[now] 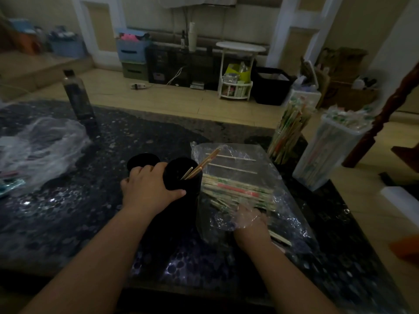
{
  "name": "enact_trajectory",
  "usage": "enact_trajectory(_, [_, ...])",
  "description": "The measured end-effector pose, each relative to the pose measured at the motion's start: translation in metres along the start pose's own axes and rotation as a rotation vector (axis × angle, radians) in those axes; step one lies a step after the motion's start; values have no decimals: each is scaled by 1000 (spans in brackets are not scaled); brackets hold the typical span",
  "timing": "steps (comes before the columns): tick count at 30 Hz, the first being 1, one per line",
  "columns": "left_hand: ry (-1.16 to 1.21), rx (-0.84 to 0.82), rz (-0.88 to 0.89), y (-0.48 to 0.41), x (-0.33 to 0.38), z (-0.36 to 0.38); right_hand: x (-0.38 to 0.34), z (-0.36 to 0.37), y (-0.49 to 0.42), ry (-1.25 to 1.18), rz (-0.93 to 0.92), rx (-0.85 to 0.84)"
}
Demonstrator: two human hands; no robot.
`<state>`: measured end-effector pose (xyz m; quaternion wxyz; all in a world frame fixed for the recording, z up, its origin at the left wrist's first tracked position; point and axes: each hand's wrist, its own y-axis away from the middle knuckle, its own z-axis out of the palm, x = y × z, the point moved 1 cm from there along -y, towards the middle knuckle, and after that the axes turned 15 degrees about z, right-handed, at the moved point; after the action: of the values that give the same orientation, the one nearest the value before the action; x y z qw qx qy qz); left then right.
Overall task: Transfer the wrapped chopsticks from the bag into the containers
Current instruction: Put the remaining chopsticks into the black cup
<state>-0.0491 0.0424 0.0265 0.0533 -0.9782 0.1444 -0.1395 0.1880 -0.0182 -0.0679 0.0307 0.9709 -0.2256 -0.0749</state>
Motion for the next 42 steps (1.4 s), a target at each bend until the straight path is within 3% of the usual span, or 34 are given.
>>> enact_trajectory(3, [2, -2, -2, 0, 1, 0, 2, -1, -1, 0, 0, -95])
enact_trajectory(11, [-7, -1, -7, 0, 1, 0, 1, -10, 0, -98, -55, -101])
enact_trajectory(17, [-12, 9, -2, 0, 0, 1, -3, -5, 3, 39, 13, -158])
enact_trajectory(23, [-13, 8, -3, -1, -1, 3, 1, -12, 6, 142, 4, -96])
enact_trajectory(33, [-13, 0, 0, 0, 0, 2, -2, -16, 14, 110, 29, -173])
enact_trajectory(42, [-7, -6, -8, -1, 1, 1, -12, -57, 14, 46, -27, -77])
